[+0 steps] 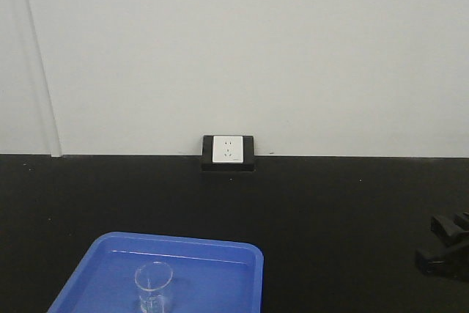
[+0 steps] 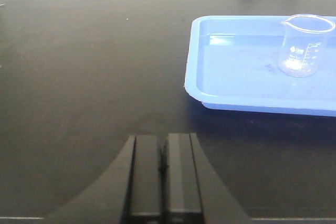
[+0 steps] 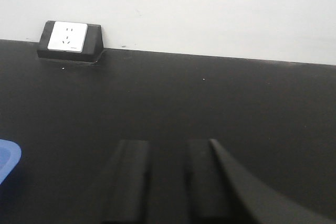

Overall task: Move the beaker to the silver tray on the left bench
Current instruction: 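Move the right gripper toward the glass beaker in the blue tray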

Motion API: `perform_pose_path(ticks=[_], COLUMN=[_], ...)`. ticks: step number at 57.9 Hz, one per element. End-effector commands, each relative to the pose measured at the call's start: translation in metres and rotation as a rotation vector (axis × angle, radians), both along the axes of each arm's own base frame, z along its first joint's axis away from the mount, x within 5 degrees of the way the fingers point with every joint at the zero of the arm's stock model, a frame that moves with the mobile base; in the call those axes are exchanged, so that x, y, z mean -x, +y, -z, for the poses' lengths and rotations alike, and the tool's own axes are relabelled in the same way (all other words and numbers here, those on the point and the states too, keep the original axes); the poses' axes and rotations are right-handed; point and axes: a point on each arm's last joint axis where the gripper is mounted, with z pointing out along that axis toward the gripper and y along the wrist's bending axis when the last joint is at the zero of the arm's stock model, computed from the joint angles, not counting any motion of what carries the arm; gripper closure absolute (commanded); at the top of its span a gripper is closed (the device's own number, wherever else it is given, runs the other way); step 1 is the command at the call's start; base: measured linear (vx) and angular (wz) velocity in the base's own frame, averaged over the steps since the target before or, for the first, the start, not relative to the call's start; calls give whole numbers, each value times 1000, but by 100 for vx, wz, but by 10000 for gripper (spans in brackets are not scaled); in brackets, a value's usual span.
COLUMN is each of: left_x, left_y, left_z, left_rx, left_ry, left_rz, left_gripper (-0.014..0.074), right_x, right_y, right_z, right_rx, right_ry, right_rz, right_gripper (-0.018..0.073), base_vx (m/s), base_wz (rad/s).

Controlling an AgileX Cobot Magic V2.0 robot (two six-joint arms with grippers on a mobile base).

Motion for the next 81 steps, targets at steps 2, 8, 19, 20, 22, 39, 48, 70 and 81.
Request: perform_pose_path(ticks=[2,8,19,20,22,39,48,70,81], left_x=[-1,-1,-1,-1,-1,-1,-1,-1,-1], left_y=[-1,-1,-1,-1,-1,-1,-1,-1,-1], left_z=[2,2,2,2,2,2,2,2,2], left_rx=[3,3,3,3,3,3,3,3,3], left_ry=[-66,-66,-66,-66,-66,-66,-66,-66,-66], left_rz=[8,8,8,8,8,8,8,8,8], left_gripper=[595,595,595,595,595,595,595,595,595], right_x=[-3,-3,-3,-3,-3,4,12,2,-15], right_y=[-2,-4,-4,-4,-3,95,157,217,233], right_z=[-23,-23,-23,-24,-24,-22,6,103,114], right_rx=[-46,-97,-200,-213,-242,-39,-98,-186,-187], right_ry=[-129,-132,-134,-135,-140,-261,-236,-158,-168], right_rz=[26,52,78,80,78,-457,-696,-871,-892], right_gripper=[67,-93,-167,-166,-164,-83,-27,-21,-32], base_vx=[0,0,0,0,0,0,0,0,0], base_wz=[0,0,0,0,0,0,0,0,0])
